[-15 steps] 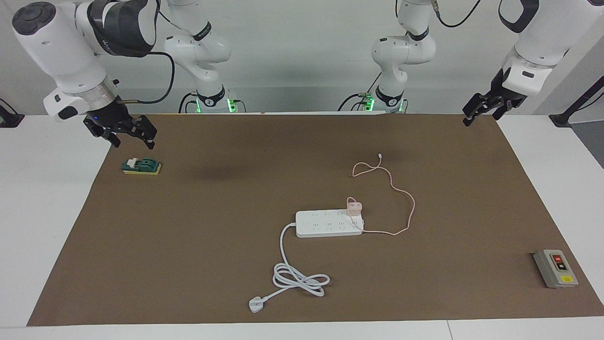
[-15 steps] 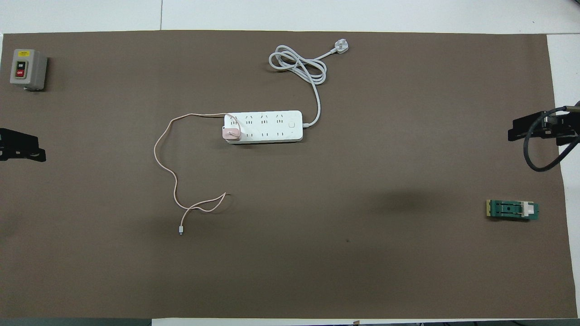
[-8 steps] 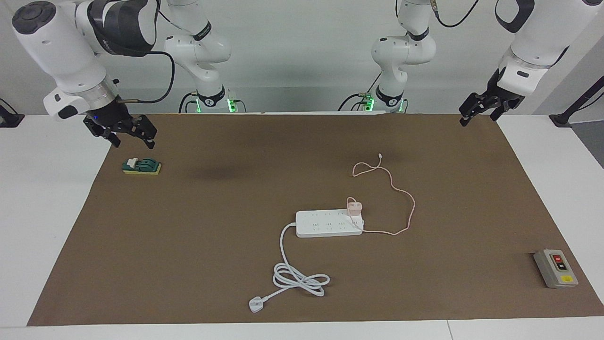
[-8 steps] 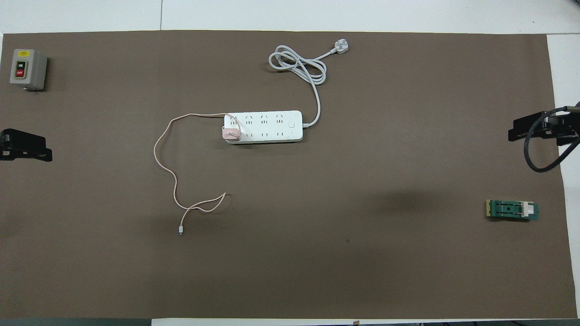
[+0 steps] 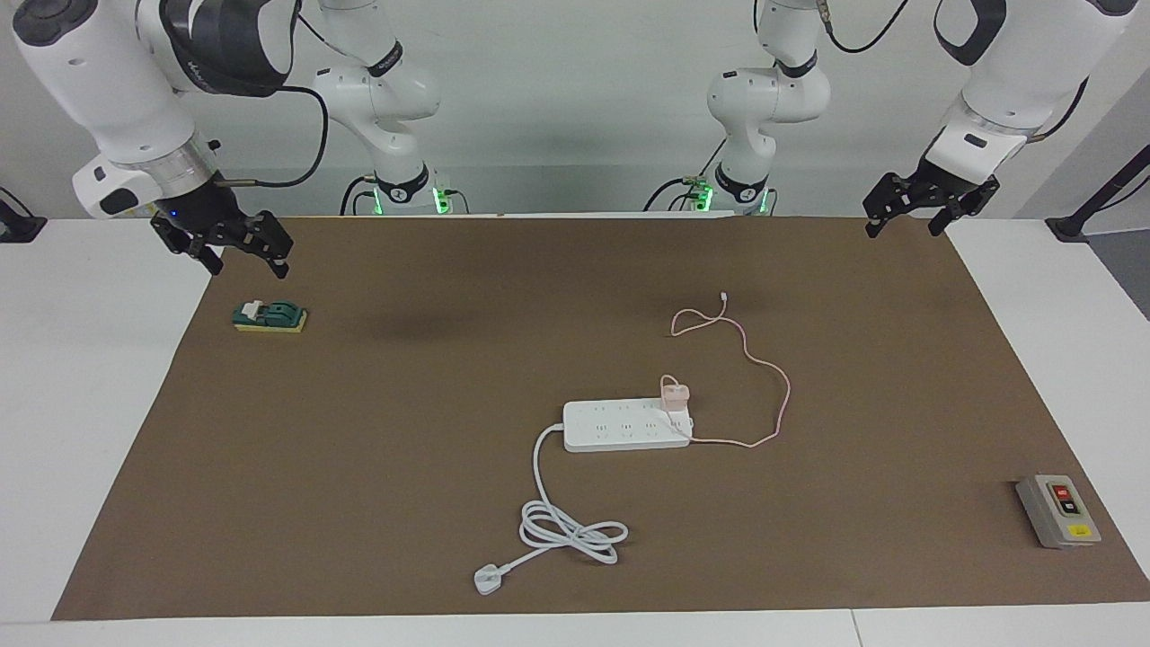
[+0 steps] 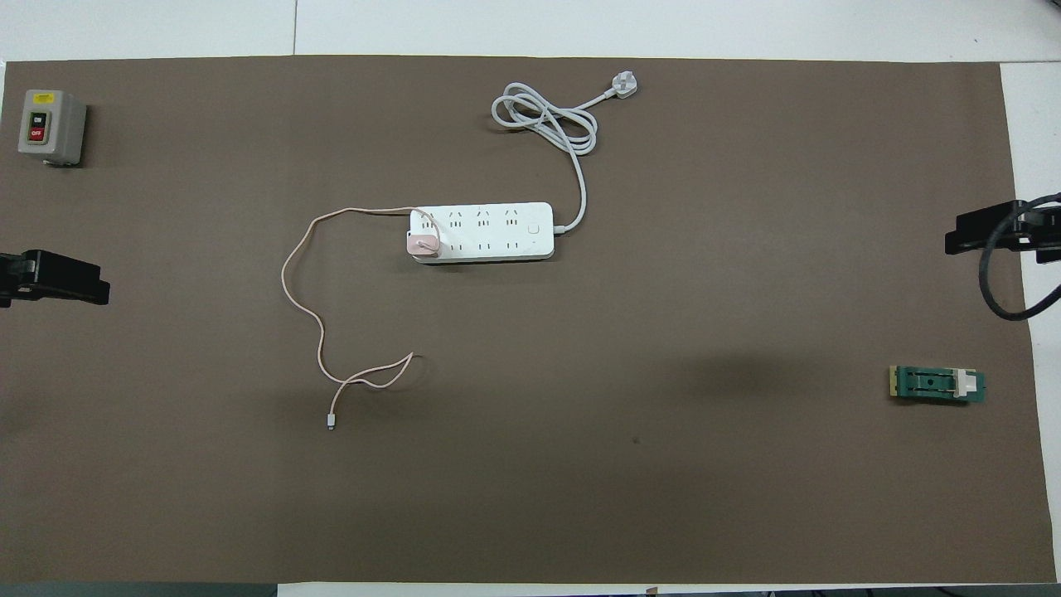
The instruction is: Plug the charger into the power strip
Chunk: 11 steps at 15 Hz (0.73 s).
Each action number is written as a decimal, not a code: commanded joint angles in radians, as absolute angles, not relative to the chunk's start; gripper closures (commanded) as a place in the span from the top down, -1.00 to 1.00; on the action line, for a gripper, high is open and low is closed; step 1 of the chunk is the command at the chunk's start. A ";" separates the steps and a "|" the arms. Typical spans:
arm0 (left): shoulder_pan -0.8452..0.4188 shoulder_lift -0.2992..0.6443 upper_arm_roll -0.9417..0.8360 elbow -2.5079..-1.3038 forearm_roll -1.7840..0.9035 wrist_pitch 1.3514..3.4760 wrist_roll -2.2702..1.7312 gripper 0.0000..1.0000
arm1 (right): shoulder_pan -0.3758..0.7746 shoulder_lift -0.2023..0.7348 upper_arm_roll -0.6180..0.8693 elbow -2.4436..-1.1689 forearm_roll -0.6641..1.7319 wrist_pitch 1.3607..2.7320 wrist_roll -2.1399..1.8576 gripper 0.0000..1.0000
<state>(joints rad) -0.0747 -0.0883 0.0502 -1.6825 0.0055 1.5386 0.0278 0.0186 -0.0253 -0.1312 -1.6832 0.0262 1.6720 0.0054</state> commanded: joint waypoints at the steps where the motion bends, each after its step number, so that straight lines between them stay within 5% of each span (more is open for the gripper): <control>1: -0.087 -0.104 0.061 -1.704 0.005 1.549 0.040 1.00 | 0.015 -0.049 -0.135 -1.690 0.015 1.672 -0.011 1.00; 11: -0.087 -0.104 0.063 -1.701 0.005 1.555 0.041 1.00 | 0.015 -0.052 -0.135 -1.690 0.015 1.678 -0.005 1.00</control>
<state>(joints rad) -0.0747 -0.0885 0.0506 -1.6825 0.0055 1.5389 0.0286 0.0185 -0.0422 -0.1328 -1.6832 0.0261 1.6720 0.0054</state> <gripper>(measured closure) 0.000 0.000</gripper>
